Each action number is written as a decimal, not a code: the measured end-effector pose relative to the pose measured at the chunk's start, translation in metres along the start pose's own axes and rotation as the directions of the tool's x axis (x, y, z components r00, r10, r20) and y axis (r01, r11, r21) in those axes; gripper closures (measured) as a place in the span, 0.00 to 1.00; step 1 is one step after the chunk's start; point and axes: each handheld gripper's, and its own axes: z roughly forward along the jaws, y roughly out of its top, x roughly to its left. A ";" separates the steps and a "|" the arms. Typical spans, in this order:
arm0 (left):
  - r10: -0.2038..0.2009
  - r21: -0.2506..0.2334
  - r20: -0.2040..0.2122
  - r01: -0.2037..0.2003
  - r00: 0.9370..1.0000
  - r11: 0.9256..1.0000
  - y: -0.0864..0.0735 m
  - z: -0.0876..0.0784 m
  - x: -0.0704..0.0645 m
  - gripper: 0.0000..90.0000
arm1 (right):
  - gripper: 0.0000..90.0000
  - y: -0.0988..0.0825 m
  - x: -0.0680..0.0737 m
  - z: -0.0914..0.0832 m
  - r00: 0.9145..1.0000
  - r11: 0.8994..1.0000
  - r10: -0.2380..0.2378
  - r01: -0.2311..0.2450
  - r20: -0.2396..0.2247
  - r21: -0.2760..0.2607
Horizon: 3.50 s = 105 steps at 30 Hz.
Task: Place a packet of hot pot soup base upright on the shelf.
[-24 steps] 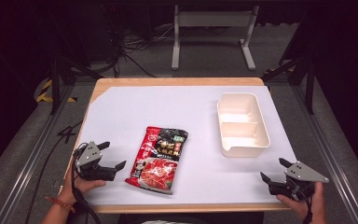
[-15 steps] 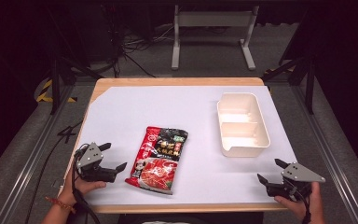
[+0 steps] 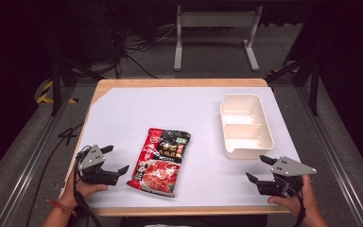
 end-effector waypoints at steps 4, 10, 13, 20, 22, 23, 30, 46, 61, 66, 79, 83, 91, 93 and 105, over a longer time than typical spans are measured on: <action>0.003 -0.001 0.006 -0.003 1.000 1.000 0.000 0.000 -0.001 0.09 | 0.27 0.022 0.011 0.009 0.997 0.998 -0.063 0.063 -0.040 0.017; 0.011 0.006 0.013 -0.011 1.000 1.000 0.000 0.001 0.000 0.09 | 0.27 0.061 0.024 0.029 0.986 0.989 -0.145 0.148 -0.085 0.027; 0.015 0.005 0.008 -0.015 1.000 1.000 0.000 0.001 -0.001 0.09 | 0.28 0.077 0.027 0.046 0.981 0.986 -0.156 0.161 -0.117 0.034; 0.009 0.006 0.007 -0.009 1.000 1.000 0.000 0.001 -0.001 0.09 | 0.27 0.097 0.033 0.078 0.971 0.977 -0.182 0.196 -0.156 0.079; 0.005 0.005 0.017 -0.005 1.000 1.000 -0.001 0.001 0.000 0.09 | 0.27 0.105 0.034 0.089 0.965 0.975 -0.189 0.206 -0.182 0.080; 0.002 0.005 0.018 -0.003 1.000 1.000 -0.001 0.001 0.000 0.09 | 0.26 0.107 0.035 0.094 0.963 0.974 -0.197 0.214 -0.183 0.080; 0.004 0.013 0.020 -0.004 1.000 1.000 -0.001 0.001 -0.001 0.09 | 0.26 0.119 0.040 0.124 0.949 0.976 -0.187 0.209 -0.254 0.062; 0.014 0.019 0.027 -0.014 1.000 1.000 -0.001 0.001 -0.002 0.09 | 0.25 0.141 0.042 0.188 0.944 0.959 -0.166 0.222 -0.286 0.177; 0.015 0.026 0.033 -0.016 0.999 1.000 -0.002 0.002 -0.003 0.09 | 0.20 0.150 0.032 0.240 0.945 0.949 -0.059 0.153 -0.322 0.275; 0.021 0.028 0.035 -0.022 0.999 0.999 -0.002 0.002 -0.003 0.09 | 0.17 0.149 0.030 0.254 0.936 0.938 -0.014 0.134 -0.353 0.319; 0.031 0.042 0.034 -0.032 0.999 0.999 -0.002 0.004 -0.004 0.09 | 0.70 0.153 0.034 0.259 0.880 0.921 0.004 0.181 -0.474 0.345; 0.035 0.046 0.035 -0.036 0.999 0.998 -0.002 0.004 -0.004 0.09 | 0.85 0.155 0.033 0.257 0.887 0.921 -0.025 0.200 -0.461 0.334; 0.036 0.042 0.036 -0.037 0.999 0.998 -0.002 0.003 -0.004 0.09 | 0.98 0.159 0.035 0.247 0.887 0.925 -0.103 0.252 -0.451 0.285; 0.038 0.042 0.037 -0.039 0.999 0.998 -0.002 0.003 -0.004 0.09 | 0.99 0.160 0.035 0.244 0.889 0.932 -0.103 0.243 -0.446 0.270; 0.035 0.036 0.031 -0.036 0.999 0.999 -0.002 0.002 -0.005 0.09 | 0.99 0.191 0.031 0.191 0.882 0.955 -0.181 0.263 -0.435 0.136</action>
